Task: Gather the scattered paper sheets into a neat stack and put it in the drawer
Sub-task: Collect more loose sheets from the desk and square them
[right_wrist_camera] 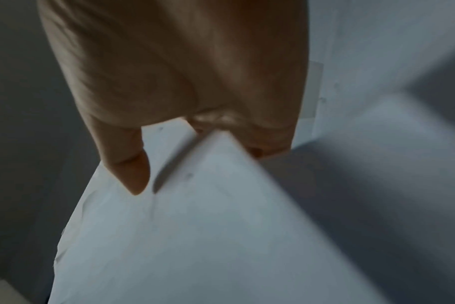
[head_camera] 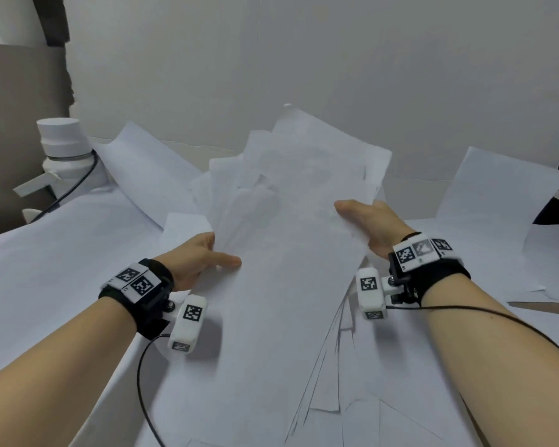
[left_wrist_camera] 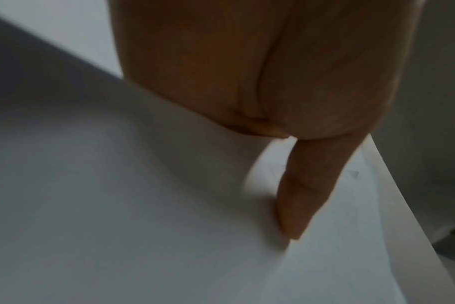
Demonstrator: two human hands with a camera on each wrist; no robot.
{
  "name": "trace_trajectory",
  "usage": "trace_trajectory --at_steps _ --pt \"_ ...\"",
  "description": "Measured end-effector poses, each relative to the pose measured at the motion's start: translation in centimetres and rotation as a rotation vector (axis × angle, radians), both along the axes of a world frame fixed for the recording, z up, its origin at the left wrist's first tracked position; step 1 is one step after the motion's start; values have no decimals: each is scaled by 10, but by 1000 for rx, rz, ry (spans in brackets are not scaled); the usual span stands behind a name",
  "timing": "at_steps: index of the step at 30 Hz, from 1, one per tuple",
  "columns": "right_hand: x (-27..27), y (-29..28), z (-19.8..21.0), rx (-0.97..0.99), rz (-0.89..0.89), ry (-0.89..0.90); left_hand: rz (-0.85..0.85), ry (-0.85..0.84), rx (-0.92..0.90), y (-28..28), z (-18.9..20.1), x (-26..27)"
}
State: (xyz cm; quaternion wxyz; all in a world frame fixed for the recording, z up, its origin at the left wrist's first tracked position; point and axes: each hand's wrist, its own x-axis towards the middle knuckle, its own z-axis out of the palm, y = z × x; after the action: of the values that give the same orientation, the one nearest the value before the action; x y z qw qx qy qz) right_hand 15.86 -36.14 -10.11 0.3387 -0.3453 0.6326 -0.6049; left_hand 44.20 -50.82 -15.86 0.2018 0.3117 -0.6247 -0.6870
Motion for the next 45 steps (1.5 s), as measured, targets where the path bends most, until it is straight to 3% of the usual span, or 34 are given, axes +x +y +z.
trace_trajectory --at_steps 4,9,13,18,24,30,35,41,45 --pt "6 -12 14 77 52 163 -79 -68 -33 6 3 -9" --pt "6 -22 12 48 -125 267 44 -75 -130 6 -6 -13" --pt "0 -21 11 49 -169 397 -8 -50 -70 0 -8 -5" --pt "11 -29 18 -118 -329 434 15 6 91 7 -7 -13" --pt "22 -37 36 -300 -451 467 -8 -38 286 25 -22 -25" --pt "22 -34 70 -538 -735 516 96 -123 281 25 -26 -39" --pt "21 -17 105 -667 -783 576 256 -202 282 10 -28 -35" --pt "27 11 122 -567 -695 513 364 -158 173 -1 -22 -27" --pt "13 24 108 -326 -604 428 296 -79 122 15 -4 -16"
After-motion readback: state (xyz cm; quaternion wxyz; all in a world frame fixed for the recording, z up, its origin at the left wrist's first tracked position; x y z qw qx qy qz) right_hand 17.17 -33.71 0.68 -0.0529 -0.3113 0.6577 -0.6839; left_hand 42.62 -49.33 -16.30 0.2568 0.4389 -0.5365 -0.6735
